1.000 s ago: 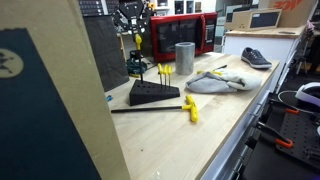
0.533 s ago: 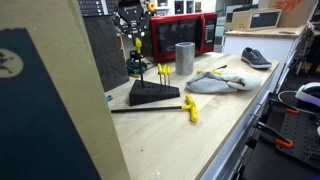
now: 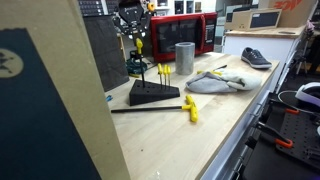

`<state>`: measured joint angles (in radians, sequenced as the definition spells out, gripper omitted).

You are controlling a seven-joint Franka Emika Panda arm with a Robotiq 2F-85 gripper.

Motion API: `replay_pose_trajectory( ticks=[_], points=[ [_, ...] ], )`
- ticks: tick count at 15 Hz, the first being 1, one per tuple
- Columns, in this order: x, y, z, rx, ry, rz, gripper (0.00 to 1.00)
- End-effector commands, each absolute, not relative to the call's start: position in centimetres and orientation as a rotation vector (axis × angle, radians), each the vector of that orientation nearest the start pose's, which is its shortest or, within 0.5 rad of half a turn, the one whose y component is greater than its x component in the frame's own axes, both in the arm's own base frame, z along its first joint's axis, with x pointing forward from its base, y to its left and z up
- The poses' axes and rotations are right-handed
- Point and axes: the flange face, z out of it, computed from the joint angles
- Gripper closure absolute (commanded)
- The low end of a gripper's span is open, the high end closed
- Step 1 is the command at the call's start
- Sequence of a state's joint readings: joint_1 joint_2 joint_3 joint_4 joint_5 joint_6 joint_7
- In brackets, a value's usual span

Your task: Remove the yellow object from the silver tin and put it on the black platform

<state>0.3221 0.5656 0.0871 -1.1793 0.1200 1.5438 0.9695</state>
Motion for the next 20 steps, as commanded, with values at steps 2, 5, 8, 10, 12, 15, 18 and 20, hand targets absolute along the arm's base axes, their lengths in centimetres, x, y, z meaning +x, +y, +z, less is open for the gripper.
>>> replay_pose_trajectory(
  ticks=[2, 5, 8, 10, 12, 15, 18, 20],
  points=[
    [63.3, 27.8, 45.2, -3.012, 0.917, 0.471, 0.94],
    [63.0, 27.6, 45.0, -3.031, 0.92, 0.49, 0.94],
    [63.3, 27.5, 45.0, -3.043, 0.925, 0.452, 0.94],
    [63.4, 27.5, 45.0, -3.041, 0.93, 0.441, 0.94],
    [63.6, 27.4, 45.1, -3.036, 0.932, 0.413, 0.94],
    [63.7, 27.6, 45.5, -3.047, 0.941, 0.368, 0.94],
    [63.8, 27.6, 46.1, -3.061, 0.95, 0.303, 0.94],
    [63.9, 27.7, 46.4, -3.062, 0.961, 0.274, 0.94]
  ],
)
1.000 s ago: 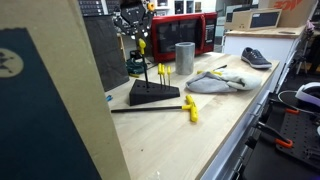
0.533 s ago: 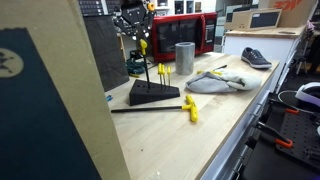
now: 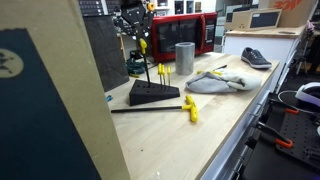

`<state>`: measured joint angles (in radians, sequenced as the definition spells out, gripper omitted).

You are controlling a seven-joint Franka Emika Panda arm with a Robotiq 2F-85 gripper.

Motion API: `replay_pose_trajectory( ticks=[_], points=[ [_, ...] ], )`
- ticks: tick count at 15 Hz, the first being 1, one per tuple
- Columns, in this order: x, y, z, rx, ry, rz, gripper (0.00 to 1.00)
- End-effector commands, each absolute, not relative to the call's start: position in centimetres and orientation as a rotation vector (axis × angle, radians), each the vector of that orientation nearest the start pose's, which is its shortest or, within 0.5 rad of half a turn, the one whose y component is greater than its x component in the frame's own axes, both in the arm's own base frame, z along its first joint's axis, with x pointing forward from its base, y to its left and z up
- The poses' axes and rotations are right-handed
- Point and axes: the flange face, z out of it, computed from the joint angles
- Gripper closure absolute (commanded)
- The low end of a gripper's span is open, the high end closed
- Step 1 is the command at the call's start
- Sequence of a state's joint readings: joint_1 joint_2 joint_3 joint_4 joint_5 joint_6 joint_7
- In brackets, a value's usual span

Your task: Remove the yellow object from the silver tin and put it on the black platform

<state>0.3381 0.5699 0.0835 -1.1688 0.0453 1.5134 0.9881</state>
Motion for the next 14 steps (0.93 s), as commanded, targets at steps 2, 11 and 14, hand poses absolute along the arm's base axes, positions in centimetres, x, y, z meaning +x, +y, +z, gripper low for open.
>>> replay_pose_trajectory(
  ticks=[2, 11, 14],
  points=[
    [64.1, 28.0, 46.4, -3.057, 0.957, 0.251, 0.94],
    [63.9, 28.9, 47.0, -3.004, 0.911, 0.274, 0.94],
    [63.7, 28.8, 46.8, -2.992, 0.892, 0.323, 0.94]
  ],
)
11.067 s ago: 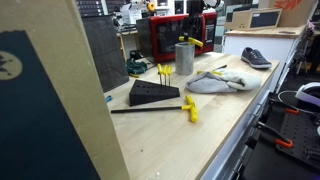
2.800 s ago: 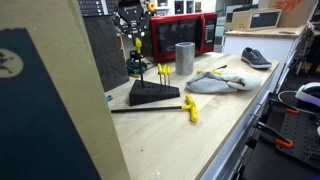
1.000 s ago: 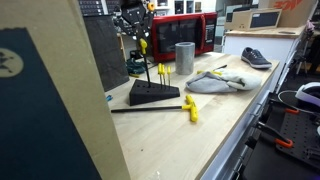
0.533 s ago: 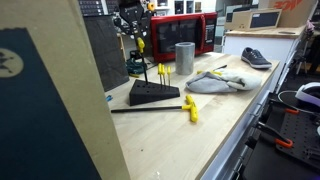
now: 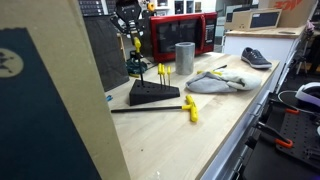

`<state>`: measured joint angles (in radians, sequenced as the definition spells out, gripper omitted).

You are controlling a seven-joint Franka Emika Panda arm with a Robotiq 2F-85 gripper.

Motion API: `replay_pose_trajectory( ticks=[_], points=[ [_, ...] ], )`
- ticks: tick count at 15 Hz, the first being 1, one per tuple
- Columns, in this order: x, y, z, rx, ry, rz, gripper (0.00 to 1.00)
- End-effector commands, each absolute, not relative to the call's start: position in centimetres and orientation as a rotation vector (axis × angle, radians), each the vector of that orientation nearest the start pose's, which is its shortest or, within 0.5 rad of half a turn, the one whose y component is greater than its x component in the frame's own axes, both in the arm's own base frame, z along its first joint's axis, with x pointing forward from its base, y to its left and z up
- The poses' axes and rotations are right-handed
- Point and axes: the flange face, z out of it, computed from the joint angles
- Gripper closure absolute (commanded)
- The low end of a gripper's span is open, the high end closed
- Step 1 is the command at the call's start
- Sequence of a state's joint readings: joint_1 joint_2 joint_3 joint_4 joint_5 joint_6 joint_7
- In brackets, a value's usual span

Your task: Remove the yellow object from the silver tin and put it on the black platform

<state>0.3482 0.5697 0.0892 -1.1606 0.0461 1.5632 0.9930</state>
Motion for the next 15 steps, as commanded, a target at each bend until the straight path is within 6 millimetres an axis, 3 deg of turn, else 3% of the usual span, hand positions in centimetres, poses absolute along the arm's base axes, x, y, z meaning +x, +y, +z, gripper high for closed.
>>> replay_pose_trajectory(
  ticks=[1, 15],
  points=[
    [63.66, 28.8, 46.84, -2.982, 0.889, 0.336, 0.94],
    [63.54, 27.95, 46.6, -2.967, 0.925, 0.39, 0.94]
  ],
)
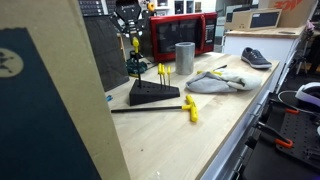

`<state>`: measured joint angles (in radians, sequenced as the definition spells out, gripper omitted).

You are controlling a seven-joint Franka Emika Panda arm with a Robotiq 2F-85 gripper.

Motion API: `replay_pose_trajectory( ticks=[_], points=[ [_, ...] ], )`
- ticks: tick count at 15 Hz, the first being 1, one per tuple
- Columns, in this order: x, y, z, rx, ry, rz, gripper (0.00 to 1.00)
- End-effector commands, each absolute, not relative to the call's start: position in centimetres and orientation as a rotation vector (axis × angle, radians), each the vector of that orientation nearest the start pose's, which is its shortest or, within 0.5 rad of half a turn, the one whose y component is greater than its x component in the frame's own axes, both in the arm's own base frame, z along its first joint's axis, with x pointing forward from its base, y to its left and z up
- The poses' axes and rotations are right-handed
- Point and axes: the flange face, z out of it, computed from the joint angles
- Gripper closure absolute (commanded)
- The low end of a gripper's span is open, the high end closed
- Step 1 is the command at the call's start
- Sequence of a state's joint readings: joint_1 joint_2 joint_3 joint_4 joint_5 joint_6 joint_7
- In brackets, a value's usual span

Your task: Remove the yellow object from the silver tin and put it on the black platform

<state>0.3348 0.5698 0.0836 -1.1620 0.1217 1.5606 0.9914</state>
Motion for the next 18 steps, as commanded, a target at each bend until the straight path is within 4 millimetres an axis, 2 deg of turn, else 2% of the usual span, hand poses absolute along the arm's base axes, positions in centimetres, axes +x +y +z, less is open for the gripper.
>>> replay_pose_trajectory(
  ticks=[1, 9, 18],
  points=[
    [63.46, 27.94, 46.56, -2.971, 0.925, 0.395, 0.94],
    [63.72, 27.39, 46.36, -3.007, 0.953, 0.356, 0.94],
    [63.79, 27.75, 46.0, -3.002, 0.945, 0.362, 0.94]
  ],
)
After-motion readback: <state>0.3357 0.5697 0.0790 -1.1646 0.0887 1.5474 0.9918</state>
